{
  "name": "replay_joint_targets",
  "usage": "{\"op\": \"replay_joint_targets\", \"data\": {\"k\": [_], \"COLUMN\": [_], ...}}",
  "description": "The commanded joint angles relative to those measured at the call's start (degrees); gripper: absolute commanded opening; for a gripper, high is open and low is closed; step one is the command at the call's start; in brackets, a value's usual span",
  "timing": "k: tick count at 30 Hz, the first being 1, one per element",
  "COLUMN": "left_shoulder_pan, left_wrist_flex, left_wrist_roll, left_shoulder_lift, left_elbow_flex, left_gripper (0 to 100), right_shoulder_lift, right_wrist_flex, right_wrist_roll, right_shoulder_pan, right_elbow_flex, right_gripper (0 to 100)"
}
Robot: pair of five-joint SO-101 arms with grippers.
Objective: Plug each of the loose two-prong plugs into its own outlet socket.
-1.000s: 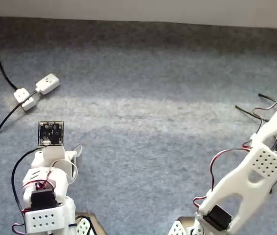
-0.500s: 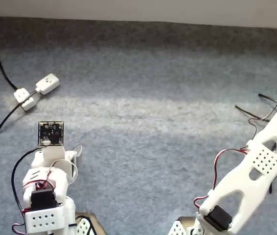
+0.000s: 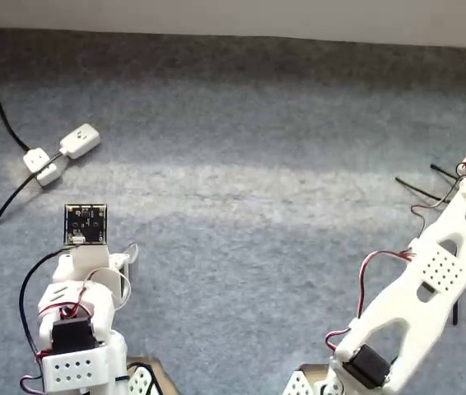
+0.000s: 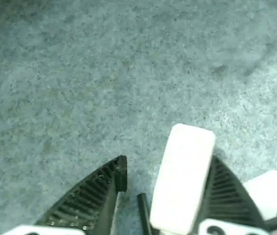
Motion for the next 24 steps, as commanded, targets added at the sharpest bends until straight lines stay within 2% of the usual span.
{"op": "replay_joint_targets", "data": {"k": [1, 3, 9, 13, 17, 24], "left_shoulder_pan": [-0.6, -0.6, -0.5, -0.5, -0.5, -4.3], "left_wrist_flex": [0.2, 0.2, 0.2, 0.2, 0.3, 2.6], "left_wrist_roll": [0.5, 0.5, 0.5, 0.5, 0.5, 0.4], "left_shoulder_lift": [-0.1, -0.1, -0.1, -0.1, -0.1, -0.1], "left_elbow_flex": [0.7, 0.7, 0.7, 0.7, 0.7, 0.8], "left_gripper": [24, 24, 24, 24, 24, 24], "right_shoulder_lift": [-1.3, -1.2, -1.2, -1.7, -8.2, -23.0], "right_wrist_flex": [0.5, 0.7, 0.8, 2.2, 8.0, 27.1], "right_wrist_roll": [0.4, 0.4, 0.4, 0.4, 0.3, 0.1], "right_shoulder_pan": [0.1, 0.4, 0.7, -1.5, -6.5, -21.4], "right_elbow_flex": [-3.2, -5.7, -14.7, -21.1, -20.2, -19.8], "right_gripper": [6.8, 3.3, 3.6, 3.6, 3.6, 3.6]}}
